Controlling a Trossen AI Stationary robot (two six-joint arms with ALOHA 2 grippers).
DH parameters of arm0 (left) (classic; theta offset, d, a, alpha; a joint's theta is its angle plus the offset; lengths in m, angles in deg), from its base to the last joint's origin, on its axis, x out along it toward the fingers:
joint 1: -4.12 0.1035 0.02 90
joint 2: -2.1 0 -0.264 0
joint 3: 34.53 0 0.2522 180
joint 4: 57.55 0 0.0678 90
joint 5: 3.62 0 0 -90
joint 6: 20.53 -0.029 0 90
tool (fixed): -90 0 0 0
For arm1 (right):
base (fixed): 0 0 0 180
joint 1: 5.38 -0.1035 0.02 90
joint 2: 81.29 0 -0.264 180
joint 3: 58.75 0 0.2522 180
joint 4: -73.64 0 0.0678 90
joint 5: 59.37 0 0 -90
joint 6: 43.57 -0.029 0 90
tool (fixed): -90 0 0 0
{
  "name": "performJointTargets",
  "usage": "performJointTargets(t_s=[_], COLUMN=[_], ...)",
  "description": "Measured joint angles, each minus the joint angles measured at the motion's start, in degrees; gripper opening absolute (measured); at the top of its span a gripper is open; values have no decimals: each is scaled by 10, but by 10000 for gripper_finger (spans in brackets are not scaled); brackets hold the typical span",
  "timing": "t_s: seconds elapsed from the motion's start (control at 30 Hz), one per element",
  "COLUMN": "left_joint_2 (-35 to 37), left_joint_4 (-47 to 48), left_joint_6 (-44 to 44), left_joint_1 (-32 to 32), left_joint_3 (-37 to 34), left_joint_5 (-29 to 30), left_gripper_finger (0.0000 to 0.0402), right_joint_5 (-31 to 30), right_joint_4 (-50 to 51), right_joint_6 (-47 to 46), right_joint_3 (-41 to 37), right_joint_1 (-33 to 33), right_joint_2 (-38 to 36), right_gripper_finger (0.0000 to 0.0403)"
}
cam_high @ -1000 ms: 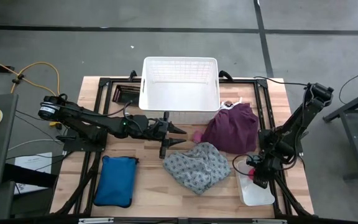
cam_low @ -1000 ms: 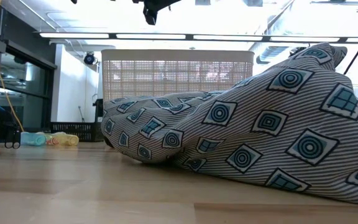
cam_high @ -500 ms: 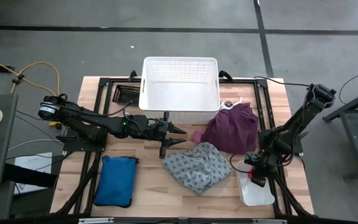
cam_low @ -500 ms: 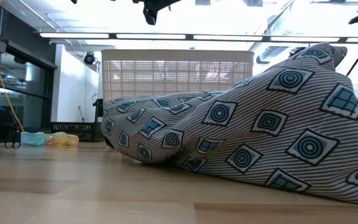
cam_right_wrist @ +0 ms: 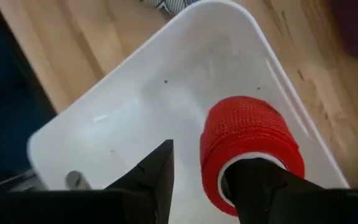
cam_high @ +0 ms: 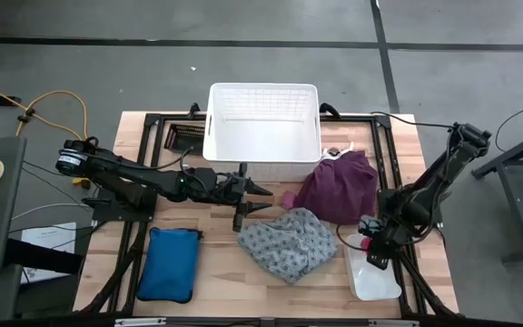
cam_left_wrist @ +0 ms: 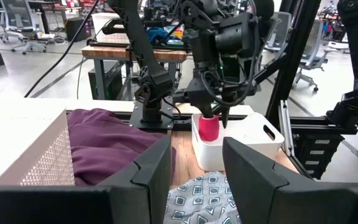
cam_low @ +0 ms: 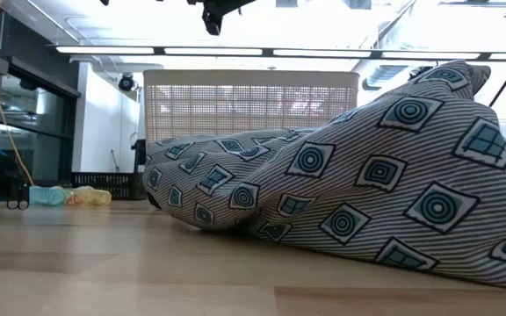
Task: Pick & place medical supplies in basket/bin
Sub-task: Put the red bandage into the small white bin, then put the black bandage into the small white bin
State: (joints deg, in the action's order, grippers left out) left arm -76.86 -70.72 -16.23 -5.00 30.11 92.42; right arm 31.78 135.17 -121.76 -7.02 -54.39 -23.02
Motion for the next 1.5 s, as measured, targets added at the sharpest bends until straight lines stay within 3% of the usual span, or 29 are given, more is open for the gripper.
performJointTargets(t_s=[0.33,0.8,1.5], left_joint_2=[0,0,0], left_joint_4=[2,2,2], left_joint_6=[0,0,0], left_joint_1=[-2,-2,-2], left_joint_3=[0,0,0], left_joint_5=[0,0,0], left_gripper_finger=[138,138,138], right_joint_5=[22,34,-36], right_joint_4=[45,4,-1], right_joint_6=[-8,3,81], right_joint_3=[0,15,87], right_joint_1=[0,0,4], right_joint_2=[68,69,69], right_gripper_finger=[125,125,125])
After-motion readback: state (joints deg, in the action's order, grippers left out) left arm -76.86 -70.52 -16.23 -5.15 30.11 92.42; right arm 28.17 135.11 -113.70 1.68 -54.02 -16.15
